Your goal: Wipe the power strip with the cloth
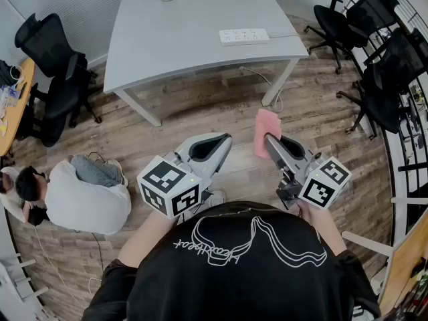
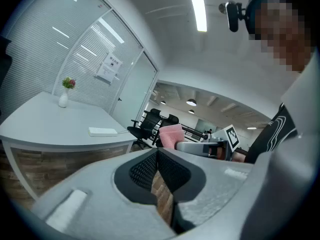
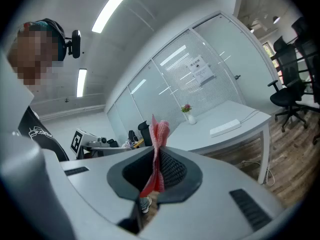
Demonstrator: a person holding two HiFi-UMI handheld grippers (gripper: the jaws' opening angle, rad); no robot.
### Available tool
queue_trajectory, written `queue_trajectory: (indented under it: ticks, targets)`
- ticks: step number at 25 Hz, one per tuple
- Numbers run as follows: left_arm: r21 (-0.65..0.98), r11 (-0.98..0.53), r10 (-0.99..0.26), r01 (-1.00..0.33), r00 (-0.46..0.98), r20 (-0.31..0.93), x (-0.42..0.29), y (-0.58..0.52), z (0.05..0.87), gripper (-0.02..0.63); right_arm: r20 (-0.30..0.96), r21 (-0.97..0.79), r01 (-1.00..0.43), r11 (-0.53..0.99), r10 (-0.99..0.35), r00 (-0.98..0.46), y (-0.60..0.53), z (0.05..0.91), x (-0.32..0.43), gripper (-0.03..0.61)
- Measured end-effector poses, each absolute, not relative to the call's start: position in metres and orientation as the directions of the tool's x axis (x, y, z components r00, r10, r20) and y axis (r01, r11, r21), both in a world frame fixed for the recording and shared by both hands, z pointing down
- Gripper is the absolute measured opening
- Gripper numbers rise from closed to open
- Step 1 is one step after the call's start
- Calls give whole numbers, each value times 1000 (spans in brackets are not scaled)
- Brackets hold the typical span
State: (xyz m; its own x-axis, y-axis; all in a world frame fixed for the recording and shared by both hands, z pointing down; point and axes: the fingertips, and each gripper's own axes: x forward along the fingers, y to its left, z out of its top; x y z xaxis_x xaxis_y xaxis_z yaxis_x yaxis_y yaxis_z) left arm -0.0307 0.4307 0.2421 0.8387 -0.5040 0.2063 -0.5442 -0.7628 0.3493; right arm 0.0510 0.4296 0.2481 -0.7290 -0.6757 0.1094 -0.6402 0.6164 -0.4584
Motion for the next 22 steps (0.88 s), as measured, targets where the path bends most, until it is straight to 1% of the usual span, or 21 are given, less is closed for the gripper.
queue_trajectory:
  ticks: [7, 12, 19, 22]
  targets:
    - [343, -767, -504, -542, 840, 199, -33, 428, 240, 14, 114, -455, -645, 614, -678, -726, 430, 246, 48, 32]
    - [347, -772, -502, -533, 846, 182, -50, 418, 236, 14, 121, -451, -656, 605, -687, -717, 421, 244, 32, 32]
    - [322, -782, -510, -533, 845, 160, -50, 421, 237, 13, 77, -460, -660, 594, -714, -696, 422, 242, 38, 32]
    - [324, -785, -509, -528, 848, 148, -69, 409, 231, 13, 82, -454, -672, 585, -724, -685, 413, 237, 22, 32]
